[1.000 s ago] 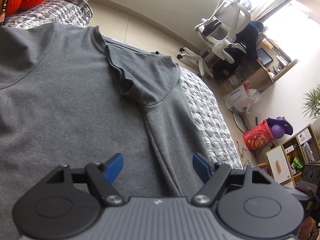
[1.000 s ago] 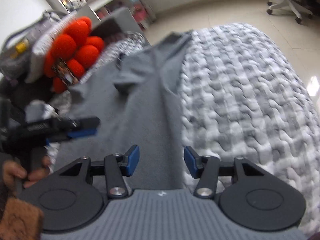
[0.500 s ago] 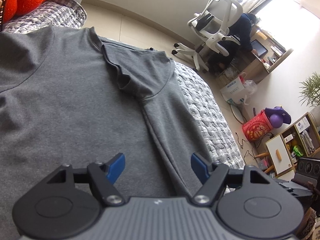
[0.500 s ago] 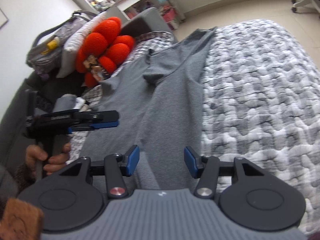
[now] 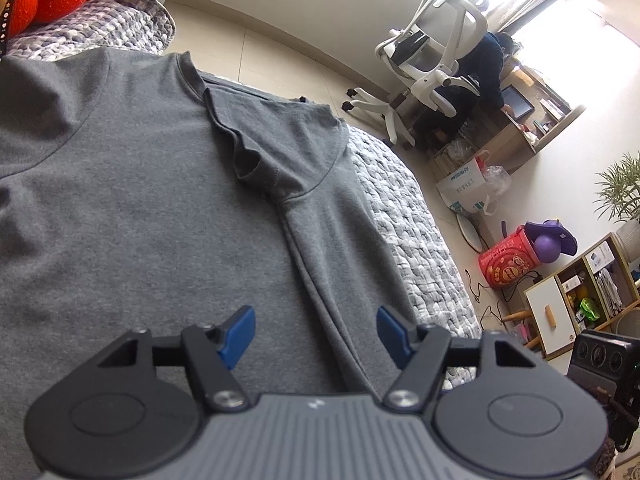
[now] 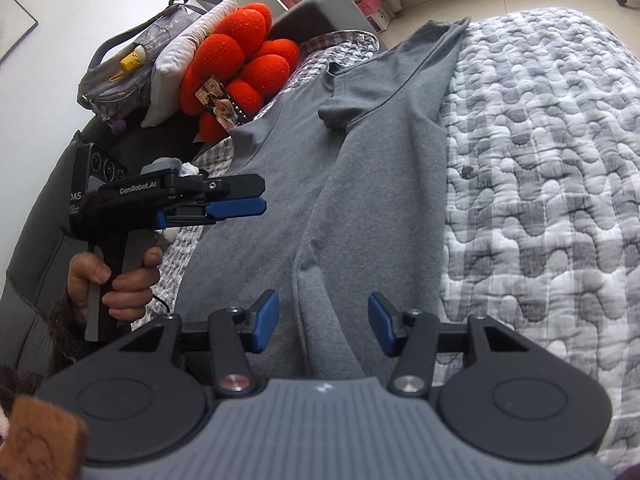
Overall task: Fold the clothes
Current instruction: 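Open both grippers and lift them above the folded T-shirt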
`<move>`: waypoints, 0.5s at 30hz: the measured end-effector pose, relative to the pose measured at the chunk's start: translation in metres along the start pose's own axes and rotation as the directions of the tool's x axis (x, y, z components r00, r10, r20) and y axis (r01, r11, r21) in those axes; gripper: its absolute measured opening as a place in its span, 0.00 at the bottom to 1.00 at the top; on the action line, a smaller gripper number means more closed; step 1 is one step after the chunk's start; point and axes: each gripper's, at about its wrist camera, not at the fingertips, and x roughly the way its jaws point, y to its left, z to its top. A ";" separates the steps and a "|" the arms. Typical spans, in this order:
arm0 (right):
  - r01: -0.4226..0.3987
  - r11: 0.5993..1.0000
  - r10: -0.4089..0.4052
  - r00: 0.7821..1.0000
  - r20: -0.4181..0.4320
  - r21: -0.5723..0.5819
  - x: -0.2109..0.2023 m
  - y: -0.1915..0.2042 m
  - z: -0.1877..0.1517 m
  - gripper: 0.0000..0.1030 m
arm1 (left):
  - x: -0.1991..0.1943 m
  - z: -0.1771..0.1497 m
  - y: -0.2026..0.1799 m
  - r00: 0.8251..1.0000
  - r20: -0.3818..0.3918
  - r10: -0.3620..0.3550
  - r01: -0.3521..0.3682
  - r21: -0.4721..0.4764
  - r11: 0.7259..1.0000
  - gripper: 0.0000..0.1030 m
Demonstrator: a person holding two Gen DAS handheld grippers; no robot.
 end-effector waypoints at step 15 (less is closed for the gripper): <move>0.004 1.000 -0.003 0.995 -0.102 0.009 -0.006 -0.004 -0.022 0.52 | 0.026 -0.014 -0.001 0.992 -0.117 -0.048 0.041 -0.063 0.997 0.56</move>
